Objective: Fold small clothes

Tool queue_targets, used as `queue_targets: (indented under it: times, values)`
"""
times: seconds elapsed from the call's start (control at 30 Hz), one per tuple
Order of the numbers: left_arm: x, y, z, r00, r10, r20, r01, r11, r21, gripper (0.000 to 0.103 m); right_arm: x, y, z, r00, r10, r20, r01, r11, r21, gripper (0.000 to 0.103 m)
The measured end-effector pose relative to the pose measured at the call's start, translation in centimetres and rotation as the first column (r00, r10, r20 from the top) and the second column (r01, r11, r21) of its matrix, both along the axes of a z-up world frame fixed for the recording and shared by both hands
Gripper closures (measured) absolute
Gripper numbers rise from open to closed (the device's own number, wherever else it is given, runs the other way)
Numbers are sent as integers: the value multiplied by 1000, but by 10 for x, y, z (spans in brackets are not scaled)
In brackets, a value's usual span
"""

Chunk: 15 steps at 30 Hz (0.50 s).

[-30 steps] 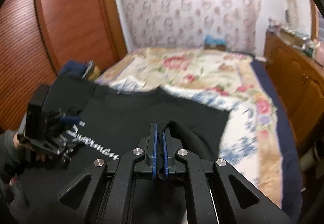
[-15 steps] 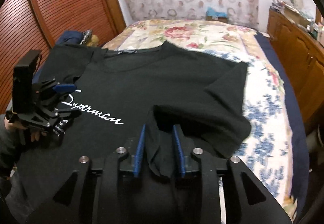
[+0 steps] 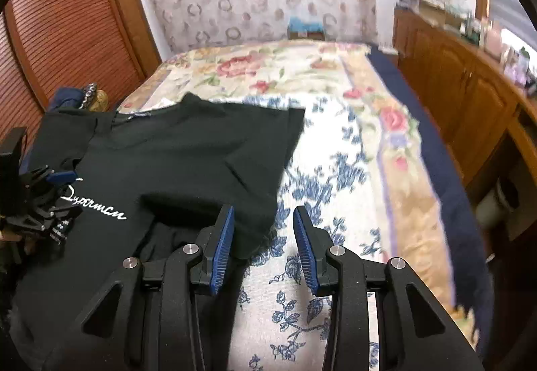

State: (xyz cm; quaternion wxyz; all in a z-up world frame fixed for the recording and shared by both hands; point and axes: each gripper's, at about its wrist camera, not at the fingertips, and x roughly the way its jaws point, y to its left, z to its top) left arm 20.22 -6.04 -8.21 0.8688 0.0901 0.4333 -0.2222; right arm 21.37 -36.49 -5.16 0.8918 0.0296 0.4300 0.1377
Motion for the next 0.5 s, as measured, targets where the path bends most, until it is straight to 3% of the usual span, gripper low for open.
queue_targets:
  times: [0.07, 0.2, 0.5]
  values:
    - [-1, 1, 0, 1000, 11, 0, -11, 1000, -3, 16, 2, 2, -5, 1000, 16, -17, -16, 1000, 17, 67]
    - [-6, 9, 9, 998, 56, 38, -54, 998, -35, 16, 3, 12, -4, 998, 59, -3, -59, 998, 12, 94]
    - [-18, 43, 45, 968, 198, 151, -182, 976, -116, 16, 27, 64, 34, 972, 209, 103, -206, 978, -42, 99]
